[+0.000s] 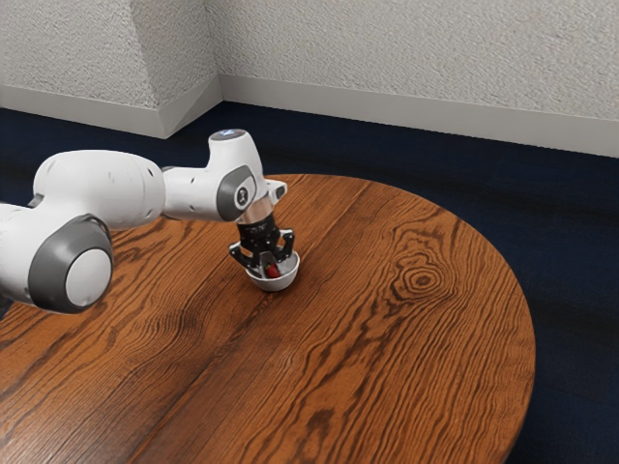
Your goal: Take strawberry from the bowl
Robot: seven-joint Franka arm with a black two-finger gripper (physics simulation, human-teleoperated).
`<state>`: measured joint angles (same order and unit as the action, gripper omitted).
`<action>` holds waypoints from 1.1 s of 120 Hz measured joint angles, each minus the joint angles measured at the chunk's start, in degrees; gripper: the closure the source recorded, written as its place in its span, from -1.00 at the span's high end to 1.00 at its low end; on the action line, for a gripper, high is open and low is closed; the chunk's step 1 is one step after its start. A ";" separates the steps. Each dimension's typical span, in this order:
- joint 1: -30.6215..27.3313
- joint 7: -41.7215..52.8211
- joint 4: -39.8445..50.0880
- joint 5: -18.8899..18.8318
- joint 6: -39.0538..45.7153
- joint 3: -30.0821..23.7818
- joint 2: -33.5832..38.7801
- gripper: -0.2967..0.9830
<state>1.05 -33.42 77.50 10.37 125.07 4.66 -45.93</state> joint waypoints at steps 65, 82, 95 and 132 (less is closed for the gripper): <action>4.35 -1.03 0.92 -2.20 -2.59 0.99 7.89 -0.41; 9.37 -1.29 -6.29 -2.14 -4.88 1.91 3.49 -0.40; 10.29 -1.46 -8.65 -1.91 -6.18 2.67 0.32 -0.39; 10.14 -1.54 -8.71 -1.37 -7.48 2.81 -0.40 -0.01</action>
<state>11.19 -34.96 68.79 9.00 117.58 7.47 -46.33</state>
